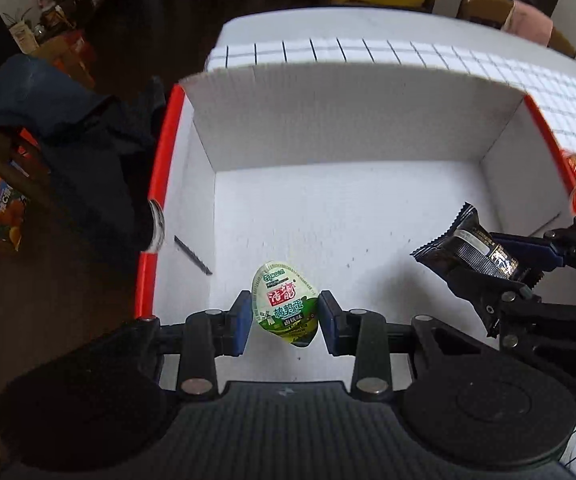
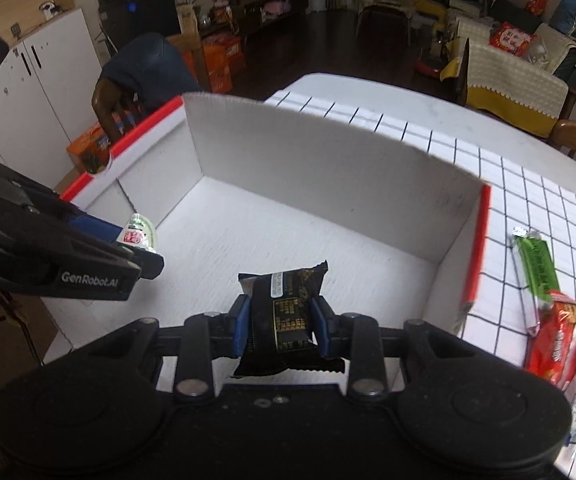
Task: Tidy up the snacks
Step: 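Open both tools to drop the chocolate packet and green candy into the box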
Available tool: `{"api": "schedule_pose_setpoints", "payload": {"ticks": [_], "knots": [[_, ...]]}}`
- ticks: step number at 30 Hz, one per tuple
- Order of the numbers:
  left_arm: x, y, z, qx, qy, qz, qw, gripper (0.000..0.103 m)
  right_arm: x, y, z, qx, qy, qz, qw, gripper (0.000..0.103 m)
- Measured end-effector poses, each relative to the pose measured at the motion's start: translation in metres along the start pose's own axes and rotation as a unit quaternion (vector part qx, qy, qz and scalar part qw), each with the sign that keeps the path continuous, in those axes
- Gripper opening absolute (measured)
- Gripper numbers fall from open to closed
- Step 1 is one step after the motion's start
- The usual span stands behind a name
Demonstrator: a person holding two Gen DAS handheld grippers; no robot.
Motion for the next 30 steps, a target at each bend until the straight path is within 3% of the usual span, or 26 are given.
{"api": "schedule_pose_setpoints", "payload": {"ticks": [14, 24, 30], "knots": [[0.010, 0.007, 0.017, -0.006, -0.029, 0.010, 0.9995, 0.038, 0.006, -0.010, 0.015, -0.013, -0.027, 0.008, 1.000, 0.035], [-0.023, 0.012, 0.022, -0.013, 0.013, 0.023, 0.9996, 0.062, -0.032, -0.001, 0.012, 0.022, 0.017, -0.005, 1.000, 0.045], [-0.056, 0.023, 0.020, -0.008, 0.053, 0.037, 0.9979, 0.069, -0.068, 0.005, 0.014, 0.045, 0.053, -0.012, 0.997, 0.051]]}}
Point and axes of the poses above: each gripper's, at about its wrist camera, not at the fingertips, and x roughly the way its jaws point, y to its right, z to its underside, the point moved 5 cm from there along x, roughly the way its jaws point, and after that the axes turned 4 degrees about -z, right-handed, at the moved point
